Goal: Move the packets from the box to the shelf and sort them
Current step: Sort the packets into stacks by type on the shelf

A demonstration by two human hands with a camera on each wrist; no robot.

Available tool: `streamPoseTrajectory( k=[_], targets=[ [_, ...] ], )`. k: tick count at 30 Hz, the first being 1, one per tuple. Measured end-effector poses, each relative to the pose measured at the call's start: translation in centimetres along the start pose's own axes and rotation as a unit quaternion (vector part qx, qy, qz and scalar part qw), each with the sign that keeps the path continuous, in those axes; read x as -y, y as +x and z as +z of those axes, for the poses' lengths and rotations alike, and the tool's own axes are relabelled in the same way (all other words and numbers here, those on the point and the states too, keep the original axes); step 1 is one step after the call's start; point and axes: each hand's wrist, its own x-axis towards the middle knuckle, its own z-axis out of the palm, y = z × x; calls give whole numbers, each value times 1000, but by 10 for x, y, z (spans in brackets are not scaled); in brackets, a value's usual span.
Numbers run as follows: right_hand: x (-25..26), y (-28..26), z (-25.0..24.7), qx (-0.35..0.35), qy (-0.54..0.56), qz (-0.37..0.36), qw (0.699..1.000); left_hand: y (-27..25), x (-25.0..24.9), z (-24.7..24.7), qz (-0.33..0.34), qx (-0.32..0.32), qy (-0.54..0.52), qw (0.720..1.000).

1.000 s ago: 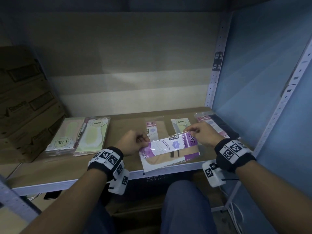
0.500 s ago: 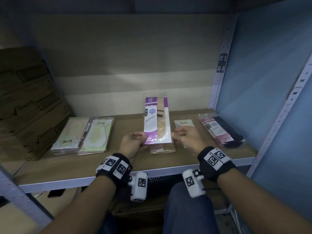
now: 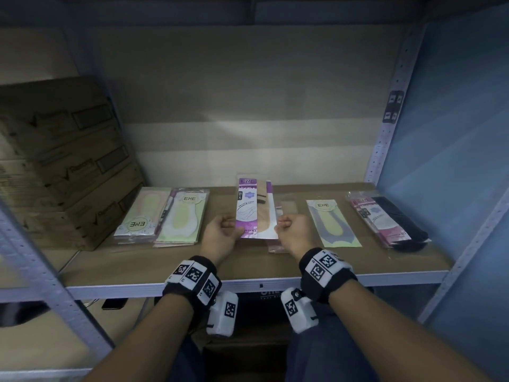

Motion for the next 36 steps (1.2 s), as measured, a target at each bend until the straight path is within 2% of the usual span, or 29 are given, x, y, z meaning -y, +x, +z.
streamPoseTrajectory(
  k=[2, 6, 10, 13, 17, 19, 22, 28, 31, 36],
  targets=[
    [3, 1, 15, 1, -15, -22, 1000, 2, 4, -9, 27, -7, 93, 995],
    [4, -1, 40, 29, -75, -60, 995, 4, 17, -22, 67, -21, 253, 965],
    [2, -6, 58, 70, -145, -78, 984, 9, 39, -23, 59, -13, 318, 946],
    [-4, -9, 63, 97, -225, -93, 965, 8, 53, -17, 73, 7, 361, 930],
    [-9, -9, 63, 114, -268, -128, 948, 11, 56, -15, 86, 27, 380, 921],
    [-8, -8, 63, 116, -260, -128, 950, 13, 50, -17, 78, 48, 385, 918],
    [-3, -5, 62, 108, -215, -127, 962, 14, 36, -29, 76, 51, 351, 932],
    [26, 1, 71, 138, -142, -121, 973, 27, 11, -99, 62, -38, 308, 949],
    [40, 4, 87, 140, -123, -111, 976, 35, 13, -140, 25, -84, 305, 948],
    [57, -1, 121, 181, -67, -40, 980, 48, 33, -193, -82, -137, 309, 938]
  ],
)
